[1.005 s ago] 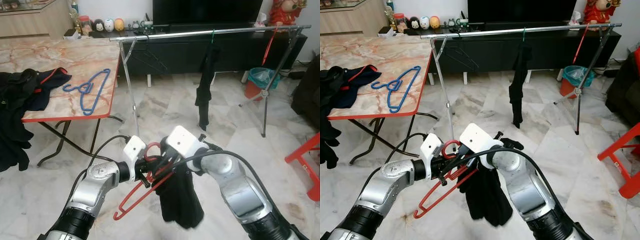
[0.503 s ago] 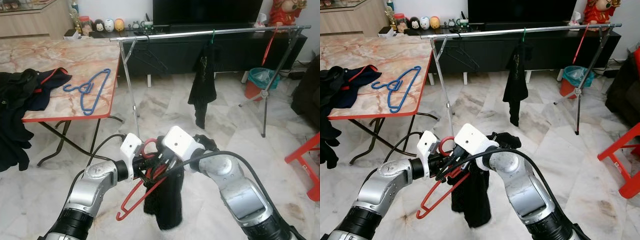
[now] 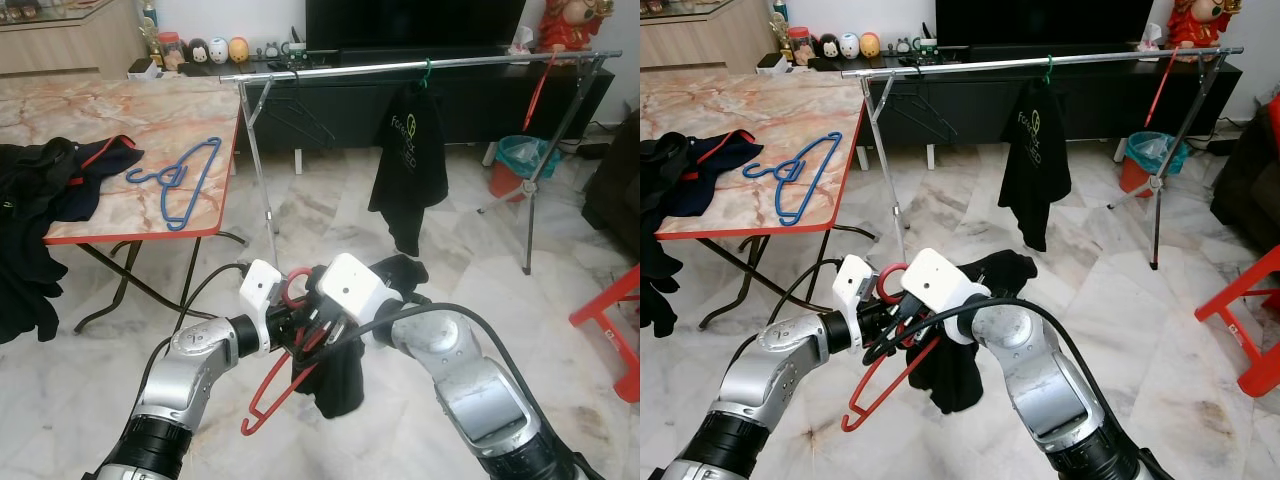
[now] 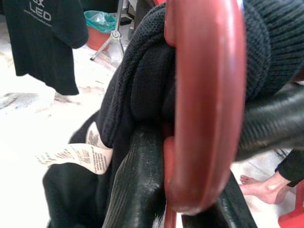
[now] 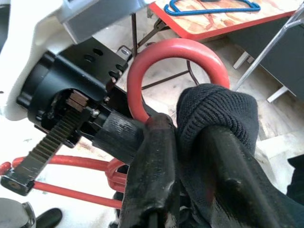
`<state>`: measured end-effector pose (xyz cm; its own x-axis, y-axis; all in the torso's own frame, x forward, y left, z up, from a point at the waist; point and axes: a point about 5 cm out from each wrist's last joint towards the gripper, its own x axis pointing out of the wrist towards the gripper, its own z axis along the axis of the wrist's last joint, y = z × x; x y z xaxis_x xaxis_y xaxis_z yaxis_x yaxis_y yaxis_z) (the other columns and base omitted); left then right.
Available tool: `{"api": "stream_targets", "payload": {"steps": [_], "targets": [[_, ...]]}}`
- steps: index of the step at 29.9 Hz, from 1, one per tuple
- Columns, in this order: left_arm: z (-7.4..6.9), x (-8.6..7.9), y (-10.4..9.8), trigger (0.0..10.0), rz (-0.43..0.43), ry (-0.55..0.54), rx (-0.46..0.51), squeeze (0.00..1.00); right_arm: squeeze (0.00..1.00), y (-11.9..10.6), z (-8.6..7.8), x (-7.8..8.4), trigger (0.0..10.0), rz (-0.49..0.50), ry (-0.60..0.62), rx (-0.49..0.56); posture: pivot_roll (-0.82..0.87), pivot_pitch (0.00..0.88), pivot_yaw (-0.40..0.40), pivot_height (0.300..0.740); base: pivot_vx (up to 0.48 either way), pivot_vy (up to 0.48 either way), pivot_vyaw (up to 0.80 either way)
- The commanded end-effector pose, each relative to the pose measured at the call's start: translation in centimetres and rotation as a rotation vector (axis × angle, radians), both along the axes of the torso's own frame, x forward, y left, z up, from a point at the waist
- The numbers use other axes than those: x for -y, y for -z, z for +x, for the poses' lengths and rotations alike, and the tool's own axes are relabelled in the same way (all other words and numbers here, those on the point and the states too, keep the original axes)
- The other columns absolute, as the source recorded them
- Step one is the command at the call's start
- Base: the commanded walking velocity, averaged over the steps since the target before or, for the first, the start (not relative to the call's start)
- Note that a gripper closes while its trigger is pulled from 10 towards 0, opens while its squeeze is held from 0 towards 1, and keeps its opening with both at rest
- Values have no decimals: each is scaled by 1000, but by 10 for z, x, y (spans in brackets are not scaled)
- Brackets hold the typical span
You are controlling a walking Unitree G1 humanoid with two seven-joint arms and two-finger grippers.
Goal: Hang hanger
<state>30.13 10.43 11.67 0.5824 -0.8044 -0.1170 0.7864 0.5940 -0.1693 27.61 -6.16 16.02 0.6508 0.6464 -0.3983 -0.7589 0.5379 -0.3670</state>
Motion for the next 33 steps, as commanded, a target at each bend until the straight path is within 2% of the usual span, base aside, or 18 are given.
{"api": "stream_targets", "payload": {"steps": [1, 10, 11, 12, 26, 30, 33], "targets": [[4, 5, -11, 10000, -29, 14, 41, 0, 949, -9, -7, -11, 10000, 37, -70, 23, 6, 10, -4, 740, 0, 0, 0], [6, 4, -13, 10000, -40, -7, 45, 0, 941, -9, -7, -12, 10000, 36, -64, 24, 8, 10, -6, 740, 0, 0, 0], [6, 4, -13, 10000, -39, -12, 46, 0, 945, -8, -7, -11, 10000, 39, -55, 25, 8, 10, -6, 740, 0, 0, 0], [7, 4, -13, 10000, -41, -13, 46, 0, 996, -9, -6, -11, 10000, 42, -47, 26, 8, 10, -6, 740, 0, 0, 0], [9, 0, -12, 10000, -41, -45, 48, 0, 1000, -8, -7, -6, 10000, 46, -28, 18, 6, 12, -5, 740, 0, 0, 0], [10, 0, -14, 10000, -44, -50, 52, 0, 1000, -8, -7, 0, 10000, 44, -11, 16, 5, 12, -4, 740, 0, 0, 0], [10, -1, -14, 10000, -46, -47, 54, 0, 1000, -6, -8, 11, 10000, 48, 14, 0, 4, 11, -4, 740, 0, 0, 0]]}}
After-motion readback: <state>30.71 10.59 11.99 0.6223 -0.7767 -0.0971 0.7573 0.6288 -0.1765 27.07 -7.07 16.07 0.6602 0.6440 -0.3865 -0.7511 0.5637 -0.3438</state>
